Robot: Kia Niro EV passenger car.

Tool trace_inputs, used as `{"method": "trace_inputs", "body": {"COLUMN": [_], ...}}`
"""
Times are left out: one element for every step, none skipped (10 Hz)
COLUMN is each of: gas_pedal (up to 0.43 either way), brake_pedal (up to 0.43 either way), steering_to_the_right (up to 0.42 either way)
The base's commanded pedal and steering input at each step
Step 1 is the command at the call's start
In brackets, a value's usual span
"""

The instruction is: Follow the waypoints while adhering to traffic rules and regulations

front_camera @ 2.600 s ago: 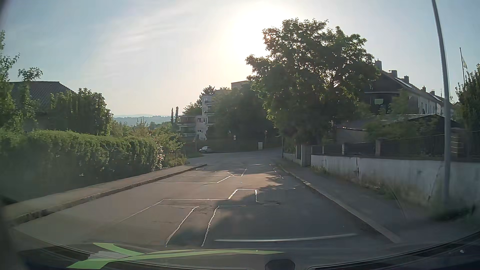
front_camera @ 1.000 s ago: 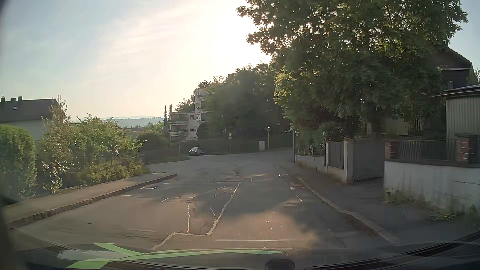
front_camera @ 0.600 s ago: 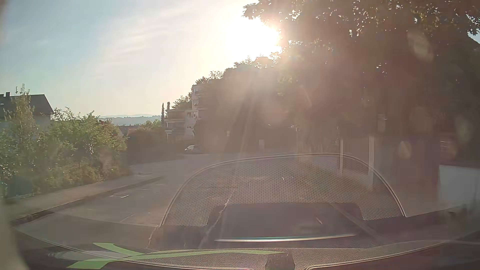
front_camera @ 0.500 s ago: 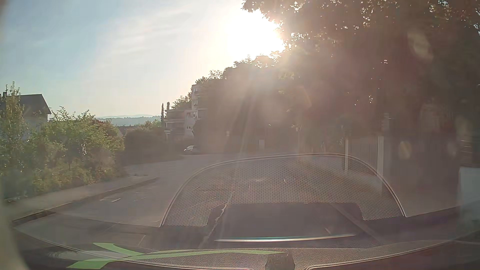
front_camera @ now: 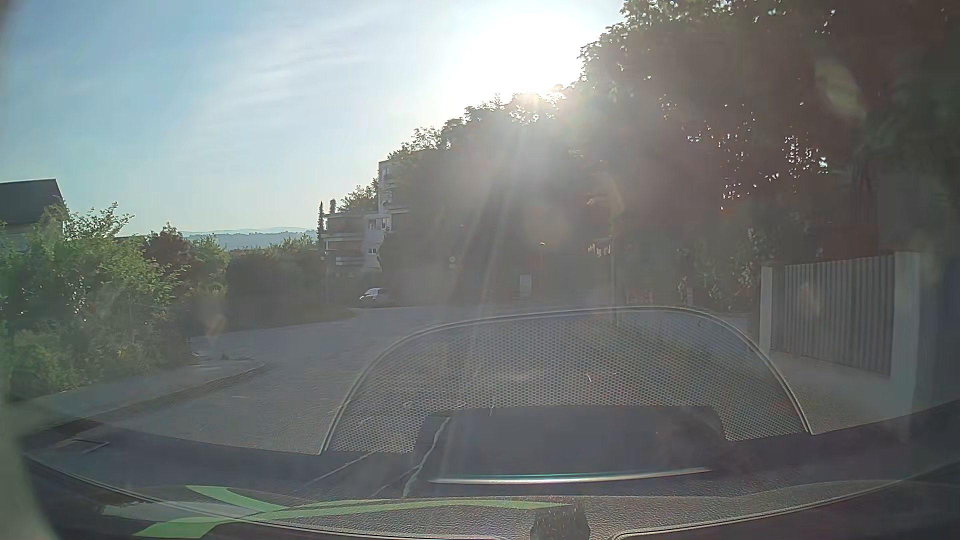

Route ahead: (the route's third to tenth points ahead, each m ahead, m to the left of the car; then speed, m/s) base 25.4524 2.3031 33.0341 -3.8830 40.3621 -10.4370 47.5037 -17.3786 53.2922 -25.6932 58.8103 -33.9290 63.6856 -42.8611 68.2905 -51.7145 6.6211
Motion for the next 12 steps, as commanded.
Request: {"method": "trace_inputs", "body": {"gas_pedal": [0.0,0.0,0.0,0.0,0.0,0.0,0.0,0.0,0.0,0.0,0.0,0.0], "brake_pedal": [0.183,0.177,0.177,0.177,0.177,0.177,0.177,0.171,0.165,0.171,0.171,0.177], "steering_to_the_right": [-0.003,-0.002,-0.001,-0.001,-0.001,-0.001,-0.001,-0.001,-0.001,-0.001,-0.001,0.0]}}
